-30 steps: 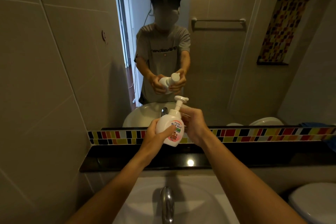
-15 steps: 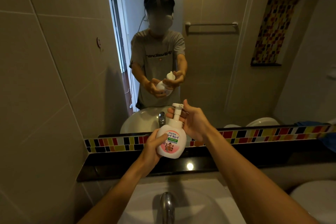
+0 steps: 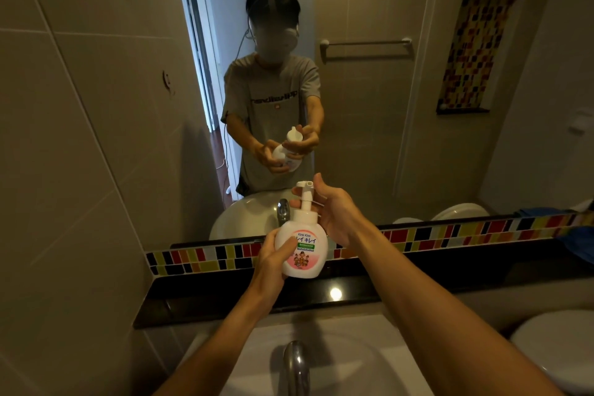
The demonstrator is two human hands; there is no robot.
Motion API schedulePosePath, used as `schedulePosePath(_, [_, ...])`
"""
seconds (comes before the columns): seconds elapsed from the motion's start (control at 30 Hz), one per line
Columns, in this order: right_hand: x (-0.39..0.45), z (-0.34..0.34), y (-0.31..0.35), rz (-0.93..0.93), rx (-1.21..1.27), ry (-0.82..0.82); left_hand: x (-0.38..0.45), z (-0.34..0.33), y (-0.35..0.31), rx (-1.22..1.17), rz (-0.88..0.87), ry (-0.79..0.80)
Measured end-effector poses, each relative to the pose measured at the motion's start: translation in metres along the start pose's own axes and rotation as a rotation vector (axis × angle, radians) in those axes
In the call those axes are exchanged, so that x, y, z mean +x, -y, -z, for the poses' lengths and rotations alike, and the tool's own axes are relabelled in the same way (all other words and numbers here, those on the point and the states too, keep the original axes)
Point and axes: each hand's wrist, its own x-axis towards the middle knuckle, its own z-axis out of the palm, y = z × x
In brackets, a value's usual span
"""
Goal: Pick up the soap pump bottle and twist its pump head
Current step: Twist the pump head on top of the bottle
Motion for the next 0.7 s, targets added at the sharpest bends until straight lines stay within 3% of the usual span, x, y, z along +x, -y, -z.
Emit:
schedulePosePath(0.4, [-0.005,-0.006,0.002,-0.033,-0.04,-0.014,0.004,0.006,0.005,0.006,0.018,0.005])
schedulePosePath(0.7, [-0.007,-0.007,-0.001,-0.072,-0.205,-0.095,0.012,0.024,-0.004,0.245,0.041,0.09])
